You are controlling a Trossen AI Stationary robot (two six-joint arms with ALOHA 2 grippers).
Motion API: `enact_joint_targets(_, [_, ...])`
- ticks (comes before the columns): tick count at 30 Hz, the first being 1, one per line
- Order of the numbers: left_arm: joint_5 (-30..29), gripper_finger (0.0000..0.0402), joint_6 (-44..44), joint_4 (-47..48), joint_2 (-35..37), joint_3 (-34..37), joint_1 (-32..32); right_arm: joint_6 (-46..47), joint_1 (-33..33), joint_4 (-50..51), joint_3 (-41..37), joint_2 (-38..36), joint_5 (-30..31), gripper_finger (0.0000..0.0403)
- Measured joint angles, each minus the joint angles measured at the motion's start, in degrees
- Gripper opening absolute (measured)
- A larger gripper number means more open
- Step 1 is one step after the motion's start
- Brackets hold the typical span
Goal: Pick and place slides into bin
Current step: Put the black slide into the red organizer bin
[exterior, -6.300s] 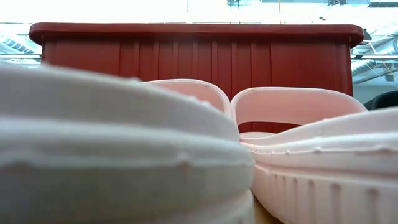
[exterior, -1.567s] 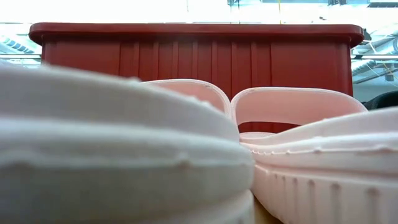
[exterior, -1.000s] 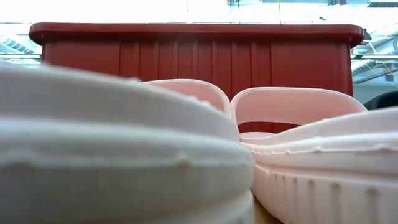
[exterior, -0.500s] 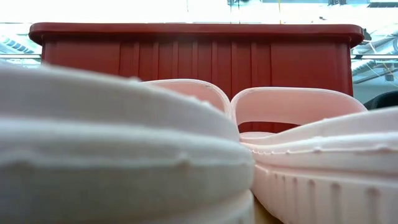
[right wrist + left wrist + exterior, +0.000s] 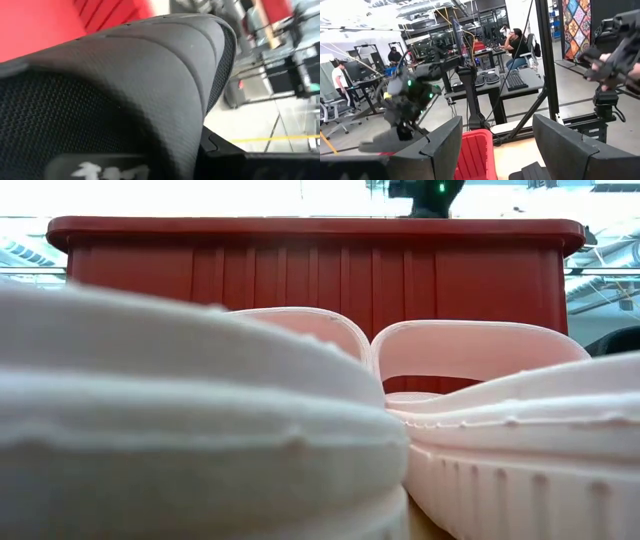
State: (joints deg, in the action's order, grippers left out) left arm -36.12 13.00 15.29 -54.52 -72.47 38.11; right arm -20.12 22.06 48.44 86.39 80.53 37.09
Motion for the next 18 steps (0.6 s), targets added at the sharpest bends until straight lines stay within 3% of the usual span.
enact_joint_targets(14, [-0.5,0.0248,-1.46,-0.09,0.04,0.0,0.0,0.07,3.05,-1.7,-12.11,-0.04,-0.04,0.0006])
enact_joint_targets(18, [-0.52,0.0248,-2.09,-0.07,0.04,0.0,0.0,1.37,3.92,-3.81,-15.05,-0.04,-3.71,0.0006])
